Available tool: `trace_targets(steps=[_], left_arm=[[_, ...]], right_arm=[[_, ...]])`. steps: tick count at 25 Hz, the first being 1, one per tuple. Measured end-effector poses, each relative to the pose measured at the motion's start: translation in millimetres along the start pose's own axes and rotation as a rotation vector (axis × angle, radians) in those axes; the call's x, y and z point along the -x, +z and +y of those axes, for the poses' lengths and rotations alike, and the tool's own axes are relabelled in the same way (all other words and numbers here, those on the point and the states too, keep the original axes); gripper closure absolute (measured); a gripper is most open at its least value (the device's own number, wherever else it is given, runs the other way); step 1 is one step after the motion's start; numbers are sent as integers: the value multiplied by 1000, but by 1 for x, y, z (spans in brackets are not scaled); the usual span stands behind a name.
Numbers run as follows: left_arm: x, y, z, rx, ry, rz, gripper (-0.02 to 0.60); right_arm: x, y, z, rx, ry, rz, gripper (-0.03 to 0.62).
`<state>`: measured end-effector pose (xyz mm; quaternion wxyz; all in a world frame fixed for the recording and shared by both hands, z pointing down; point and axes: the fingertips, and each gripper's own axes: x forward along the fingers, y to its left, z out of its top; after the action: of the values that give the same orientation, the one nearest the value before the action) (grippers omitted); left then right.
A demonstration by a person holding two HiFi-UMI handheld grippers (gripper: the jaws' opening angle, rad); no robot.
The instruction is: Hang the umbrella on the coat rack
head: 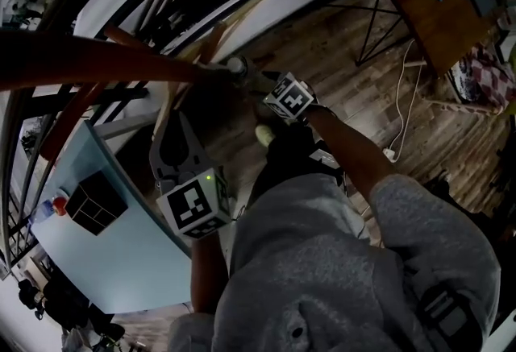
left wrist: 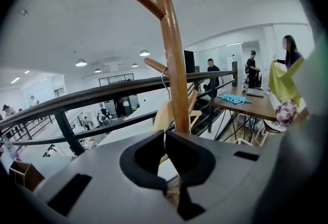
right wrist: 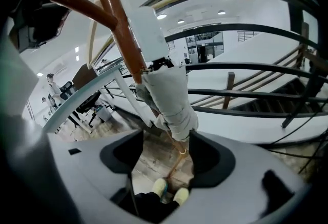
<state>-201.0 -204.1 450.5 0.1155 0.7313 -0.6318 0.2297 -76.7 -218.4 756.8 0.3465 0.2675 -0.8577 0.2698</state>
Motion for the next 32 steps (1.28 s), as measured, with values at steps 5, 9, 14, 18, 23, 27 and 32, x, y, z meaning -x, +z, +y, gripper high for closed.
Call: trace_targets(steps=[5,9,14,18,23,27,32], left_arm=[[7,9,0,8,-25,-35,558],[13,25,-1,26,-39,-72,558],[24,38,-1,27,-46,-109,558],[32,52,-1,29,-45,-135,560],[46,67,3,25,-39,-164,560],[59,75,5,29,-36,-182,560],[78,82,16,60,-9,-222,560]], right_arm=[[27,23,0,17,-36,-54,316],[61,50,-6,47,-75,-112,318],[118,89,-4,70,-120,-208,327],[163,117,-15,57,-201,-270,367],[229,165,-6,37,-284,-435,547],[281,200,22,26,-298,-582,566],[320,237,82,54,-223,-693,566]])
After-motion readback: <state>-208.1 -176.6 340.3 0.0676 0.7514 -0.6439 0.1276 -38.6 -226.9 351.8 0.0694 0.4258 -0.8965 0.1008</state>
